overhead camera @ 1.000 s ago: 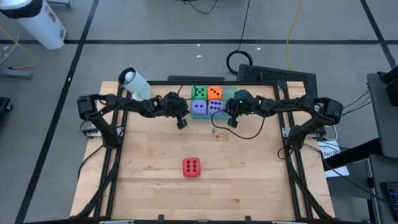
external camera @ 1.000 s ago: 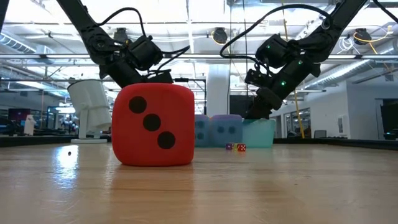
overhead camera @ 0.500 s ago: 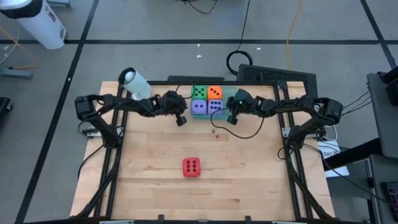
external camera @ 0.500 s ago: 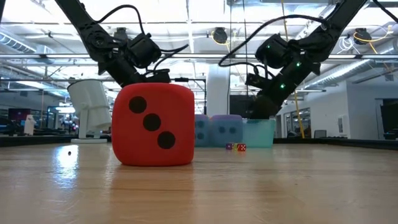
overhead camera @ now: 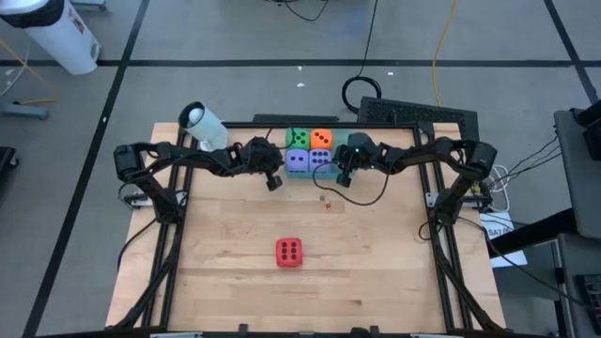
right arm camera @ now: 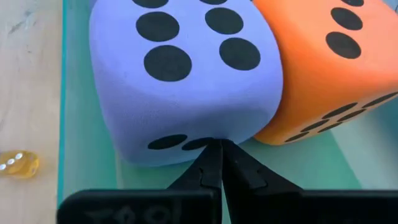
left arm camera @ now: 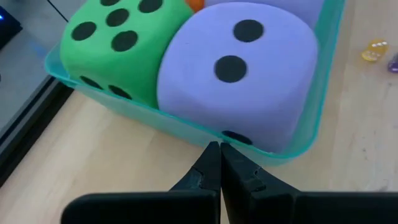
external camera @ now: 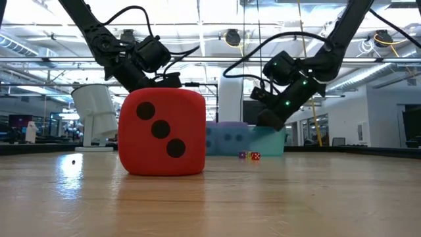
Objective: Pick & Place Dice
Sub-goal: Put the large purple dice into the green container, then put the large red dice into the green container
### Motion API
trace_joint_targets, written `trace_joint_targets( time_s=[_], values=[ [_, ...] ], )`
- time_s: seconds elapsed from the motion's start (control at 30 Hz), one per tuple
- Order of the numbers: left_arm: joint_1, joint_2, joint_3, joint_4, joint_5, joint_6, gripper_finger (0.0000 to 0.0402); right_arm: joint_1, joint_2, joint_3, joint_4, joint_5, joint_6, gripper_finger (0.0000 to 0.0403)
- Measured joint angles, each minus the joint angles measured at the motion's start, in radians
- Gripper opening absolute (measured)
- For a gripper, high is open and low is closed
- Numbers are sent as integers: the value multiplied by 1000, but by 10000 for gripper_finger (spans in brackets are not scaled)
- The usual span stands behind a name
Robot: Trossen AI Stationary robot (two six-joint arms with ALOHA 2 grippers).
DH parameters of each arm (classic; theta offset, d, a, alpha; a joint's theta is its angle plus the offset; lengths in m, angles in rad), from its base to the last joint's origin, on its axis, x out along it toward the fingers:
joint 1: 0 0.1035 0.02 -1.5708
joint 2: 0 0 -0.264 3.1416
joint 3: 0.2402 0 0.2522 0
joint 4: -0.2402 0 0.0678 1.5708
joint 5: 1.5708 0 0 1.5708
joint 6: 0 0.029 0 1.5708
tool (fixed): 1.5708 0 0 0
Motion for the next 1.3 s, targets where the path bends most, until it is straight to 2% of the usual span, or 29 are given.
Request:
trace_joint_targets(
  time_s=[0.2,0.37,0.57,0.67,0.77,1.07,1.13,1.3],
  values=[
    [0,0,0,-10,-7,3,2,3,1,12,-9,4,7,0],
    [1,-17,0,-35,-24,-11,3,11,-75,10,-87,6,52,0],
    [-6,-97,0,-98,-28,-12,3,62,-180,10,-150,112,68,0],
    [-25,-176,-1,-184,-28,-1,2,95,-230,10,-179,139,90,0],
    [-62,-285,-38,-200,-28,3,2,138,-280,9,-192,133,93,0],
    [-240,-644,-232,-44,7,10,1,293,-462,5,-183,113,129,0],
    [-289,-720,-279,-34,18,40,2,337,-508,-23,-157,80,141,0],
    [-384,-901,-346,36,18,81,2,422,-628,-161,-20,84,140,0]
  ],
)
